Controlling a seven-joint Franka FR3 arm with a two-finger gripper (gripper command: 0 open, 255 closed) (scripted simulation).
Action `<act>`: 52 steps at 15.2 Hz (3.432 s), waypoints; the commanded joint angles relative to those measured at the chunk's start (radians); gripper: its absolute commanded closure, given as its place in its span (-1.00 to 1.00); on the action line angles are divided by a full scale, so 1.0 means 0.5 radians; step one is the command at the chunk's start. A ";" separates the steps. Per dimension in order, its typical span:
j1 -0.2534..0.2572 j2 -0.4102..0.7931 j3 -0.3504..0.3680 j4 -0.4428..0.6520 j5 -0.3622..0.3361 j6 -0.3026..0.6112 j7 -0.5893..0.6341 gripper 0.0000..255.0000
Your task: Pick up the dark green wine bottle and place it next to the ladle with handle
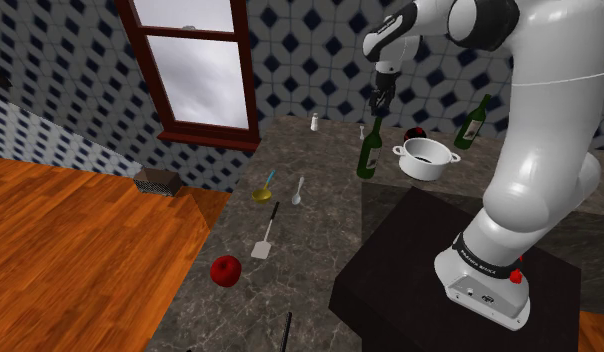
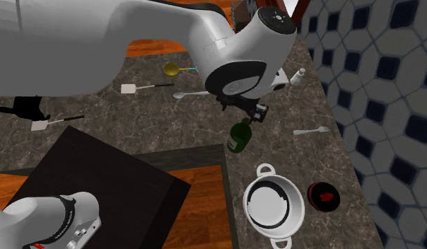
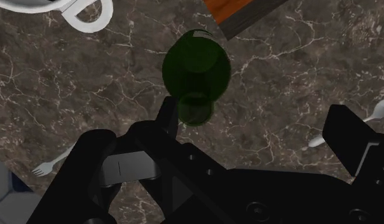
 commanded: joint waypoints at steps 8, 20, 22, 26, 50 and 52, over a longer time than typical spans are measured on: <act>-0.132 0.342 0.037 0.240 0.106 0.060 -0.086 -1.00; -0.136 0.371 0.046 0.214 0.119 0.114 -0.094 1.00; -0.136 0.372 0.046 0.214 0.119 0.114 -0.094 1.00; -0.136 0.372 0.046 0.215 0.119 0.114 -0.094 1.00; -0.103 0.101 -0.021 0.409 0.011 -0.336 -0.038 1.00; -0.102 0.090 -0.024 0.429 0.006 -0.368 -0.036 1.00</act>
